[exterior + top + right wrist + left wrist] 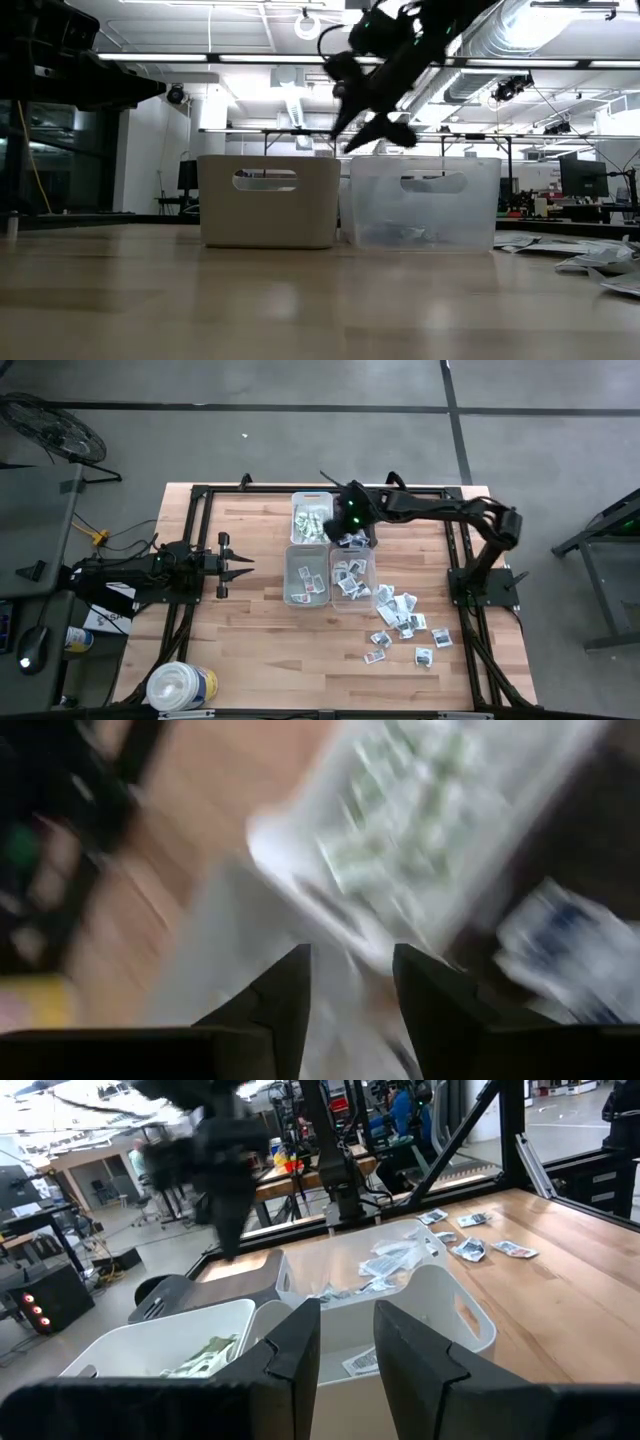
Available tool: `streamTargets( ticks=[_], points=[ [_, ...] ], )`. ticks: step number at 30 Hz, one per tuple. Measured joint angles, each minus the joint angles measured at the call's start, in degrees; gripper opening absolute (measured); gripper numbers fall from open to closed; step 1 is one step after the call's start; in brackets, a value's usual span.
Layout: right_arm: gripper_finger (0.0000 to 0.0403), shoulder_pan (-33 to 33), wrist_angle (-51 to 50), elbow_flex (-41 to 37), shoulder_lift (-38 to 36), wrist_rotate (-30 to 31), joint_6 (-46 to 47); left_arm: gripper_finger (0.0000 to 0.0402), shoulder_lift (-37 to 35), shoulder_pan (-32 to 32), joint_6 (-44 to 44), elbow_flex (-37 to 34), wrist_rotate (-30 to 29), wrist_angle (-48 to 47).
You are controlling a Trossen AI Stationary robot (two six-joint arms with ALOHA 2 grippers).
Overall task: Pick & Place First Aid Supplies
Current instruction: Put the orange ointment pack into the gray bin
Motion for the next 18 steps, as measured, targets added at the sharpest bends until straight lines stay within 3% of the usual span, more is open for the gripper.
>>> streamTargets(
  ticks=[5, 9, 13, 18],
  points=[
    [0.0135, 4.6, -21.0, 0.0, -8.6, 9.5, -4.5, 0.0096, 0.0, 0.0, 0.0, 0.0, 0.0, 0.0],
    [0.0134, 9.1, -31.8, -2.7, -16.5, 16.4, -1.4, 0.0096, 0.0, 0.0, 0.0, 0.0, 0.0, 0.0],
    [0.0134, 14.9, -36.1, -9.5, -24.4, 17.2, 7.6, 0.0096, 0.0, 0.0, 0.0, 0.0, 0.0, 0.0],
    [0.0134, 24.4, -31.6, -19.1, -31.2, 13.6, 19.4, 0.0096, 0.0, 0.0, 0.0, 0.0, 0.0, 0.0]
  ],
)
